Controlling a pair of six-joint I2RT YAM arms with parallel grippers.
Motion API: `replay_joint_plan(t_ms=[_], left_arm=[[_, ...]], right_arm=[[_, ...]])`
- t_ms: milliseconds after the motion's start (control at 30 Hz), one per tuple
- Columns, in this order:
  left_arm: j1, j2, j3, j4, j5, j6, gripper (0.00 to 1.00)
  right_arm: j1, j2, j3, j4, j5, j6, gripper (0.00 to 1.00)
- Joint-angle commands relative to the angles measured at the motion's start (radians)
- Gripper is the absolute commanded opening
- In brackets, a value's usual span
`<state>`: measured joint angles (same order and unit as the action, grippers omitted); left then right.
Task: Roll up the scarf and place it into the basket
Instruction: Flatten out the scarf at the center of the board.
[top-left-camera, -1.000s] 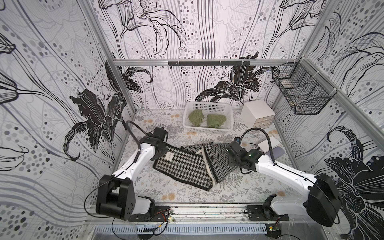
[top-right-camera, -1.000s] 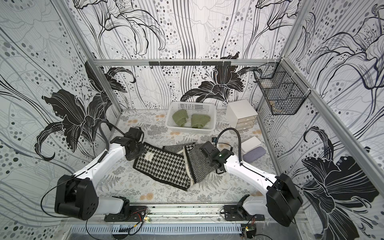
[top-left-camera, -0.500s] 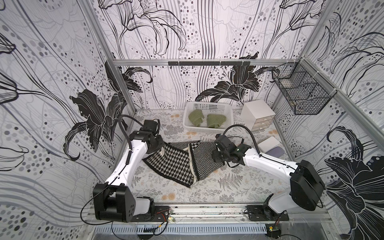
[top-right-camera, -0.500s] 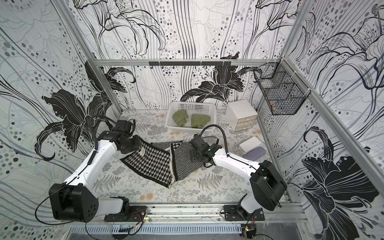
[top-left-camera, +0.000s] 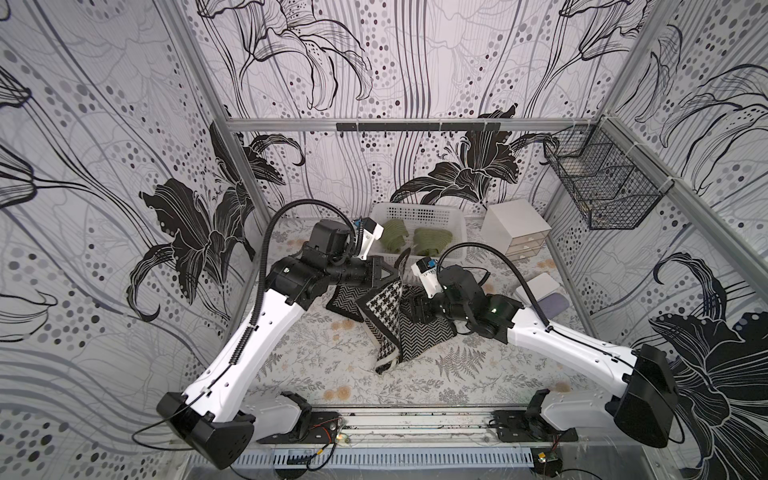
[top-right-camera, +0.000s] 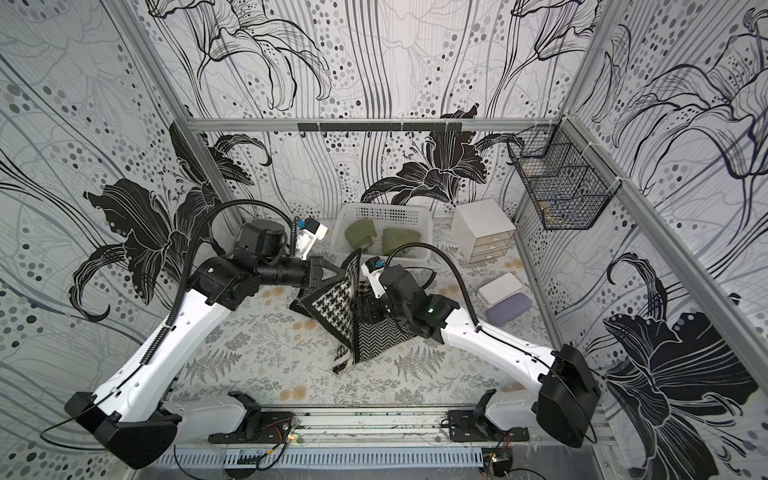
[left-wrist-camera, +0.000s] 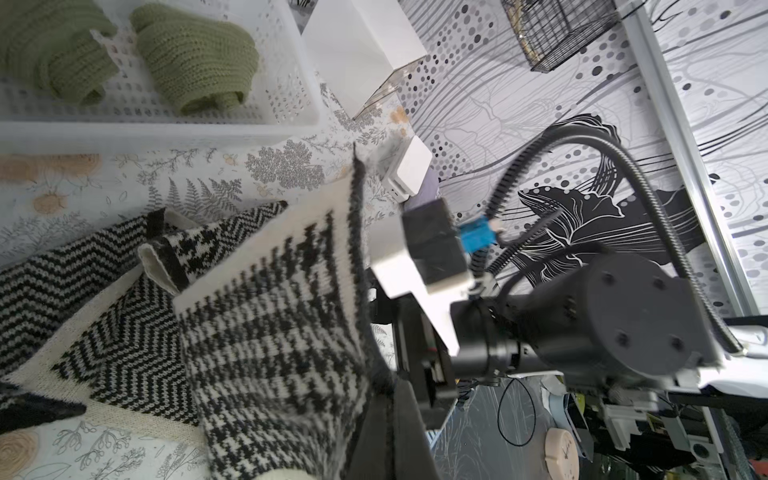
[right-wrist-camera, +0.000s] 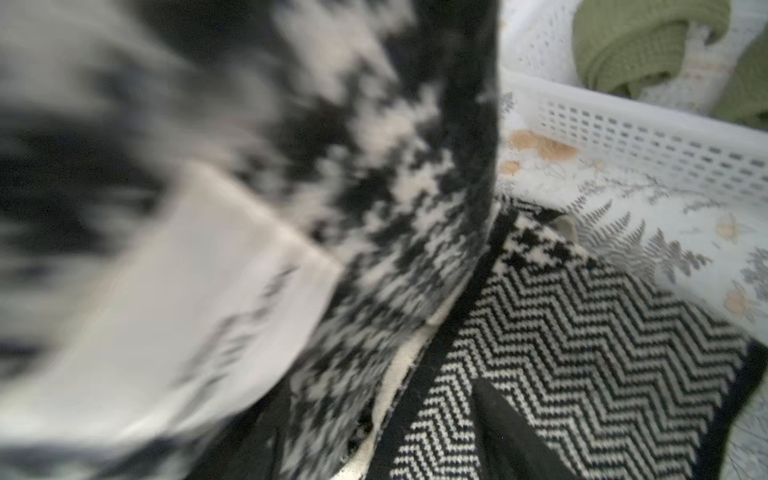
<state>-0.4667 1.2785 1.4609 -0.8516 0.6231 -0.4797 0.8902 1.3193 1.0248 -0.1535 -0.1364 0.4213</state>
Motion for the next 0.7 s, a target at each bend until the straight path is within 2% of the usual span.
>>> replay_joint_plan(t_ms=[0, 67, 233, 367, 433, 533, 667], left_arm=[[-0.016, 0.013, -0.014, 0.067, 0.024, -0.018, 0.00], [-0.017, 0.020, -0.017, 0.079, 0.026, -0.027, 0.00], [-0.045, 0.035, -0.016, 0.105, 0.035, -0.042, 0.00], [-0.038, 0.023, -0.025, 0.095, -0.051, -0.050, 0.00], [-0.019, 0.030, -0.018, 0.090, -0.112, -0.089, 0.00], [-0.008, 0.041, -0.020, 0.117, -0.219, -0.210, 0.00], [-0.032, 0.020, -0.068, 0.240, -0.231, -0.367, 0.00]], right_arm=[[0.035, -0.023, 0.012, 0.080, -0.016, -0.024, 0.78], [0.052, -0.018, 0.018, 0.089, -0.002, -0.029, 0.84], [0.080, 0.041, 0.059, 0.104, -0.007, -0.037, 0.89], [0.122, -0.010, 0.042, 0.101, 0.035, -0.040, 0.90], [0.159, -0.033, 0.030, 0.085, 0.095, -0.050, 0.90], [0.226, -0.022, 0.032, 0.074, 0.224, -0.066, 0.91], [0.272, 0.046, 0.064, 0.060, 0.432, -0.069, 0.93]])
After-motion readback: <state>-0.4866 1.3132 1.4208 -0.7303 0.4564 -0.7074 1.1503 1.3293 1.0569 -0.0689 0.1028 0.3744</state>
